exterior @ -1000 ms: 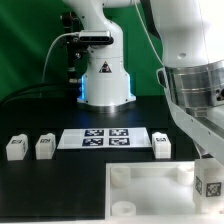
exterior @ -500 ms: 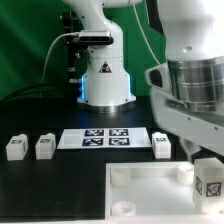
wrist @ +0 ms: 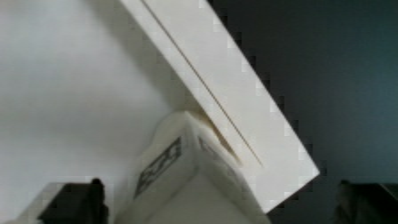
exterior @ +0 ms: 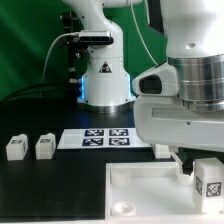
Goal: Assemble one leg
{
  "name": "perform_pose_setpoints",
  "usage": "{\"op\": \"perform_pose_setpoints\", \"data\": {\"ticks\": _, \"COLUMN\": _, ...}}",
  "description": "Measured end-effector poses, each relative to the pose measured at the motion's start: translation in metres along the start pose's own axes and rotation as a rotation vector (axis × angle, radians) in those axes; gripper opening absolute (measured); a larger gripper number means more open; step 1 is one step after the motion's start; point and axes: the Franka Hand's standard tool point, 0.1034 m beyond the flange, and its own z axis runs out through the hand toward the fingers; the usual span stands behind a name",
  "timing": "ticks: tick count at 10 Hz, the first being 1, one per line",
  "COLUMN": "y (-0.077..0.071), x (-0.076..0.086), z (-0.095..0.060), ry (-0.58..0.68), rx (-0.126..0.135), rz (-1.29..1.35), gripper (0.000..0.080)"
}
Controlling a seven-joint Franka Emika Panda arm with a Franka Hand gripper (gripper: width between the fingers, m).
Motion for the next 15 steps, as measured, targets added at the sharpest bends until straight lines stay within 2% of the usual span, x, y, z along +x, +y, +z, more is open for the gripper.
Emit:
{"op": "perform_pose_setpoints", "data": {"ticks": 1, "y": -0.001, "x": 0.004, "z": -0.001, "ry": 0.027, "rx": -0.013, "rz": -0.177, "gripper": 0.0649}}
{"op": "perform_pose_setpoints", "data": {"ticks": 3, "y": 0.001, "x": 0.012, "z": -0.004, "ry": 0.068, "rx": -0.015, "rz": -0.407, "gripper": 0.0649}}
{"op": "perform_pose_setpoints", "data": {"ticks": 5, "y": 0.001, "x": 0.011, "z": -0.003, "ry": 0.066, "rx": -0.013, "rz": -0.353, "gripper": 0.0636}}
{"op": "perform_pose_setpoints", "data": {"ticks": 7, "y": 0.001, "x": 0.012, "z": -0.003, "ry": 0.067, "rx": -0.011, "rz": -0.283, "gripper": 0.0294}}
{"op": "perform_pose_setpoints", "data": {"ticks": 12, "y": 0.008, "x": 0.015, "z": -0.004, "ry": 0.064, "rx": -0.005, "rz": 0.377, "gripper": 0.0301}}
{"op": "perform_pose_setpoints", "data": {"ticks": 13, "y": 0.004, "x": 0.014, "z": -0.005, "ry": 0.06, "rx": 0.013, "rz": 0.599, "gripper": 0.0204}}
{"op": "perform_pose_setpoints", "data": {"ticks": 14, "y": -0.001, "x": 0.013, "z": -0.005, "ry": 0.041, "rx": 0.041, "rz": 0.777, "gripper": 0.0204}}
{"op": "perform_pose_setpoints", "data": {"ticks": 15, "y": -0.004, "x": 0.014, "z": -0.006, "ry": 0.028, "rx": 0.07, "rz": 0.896, "gripper": 0.0058}}
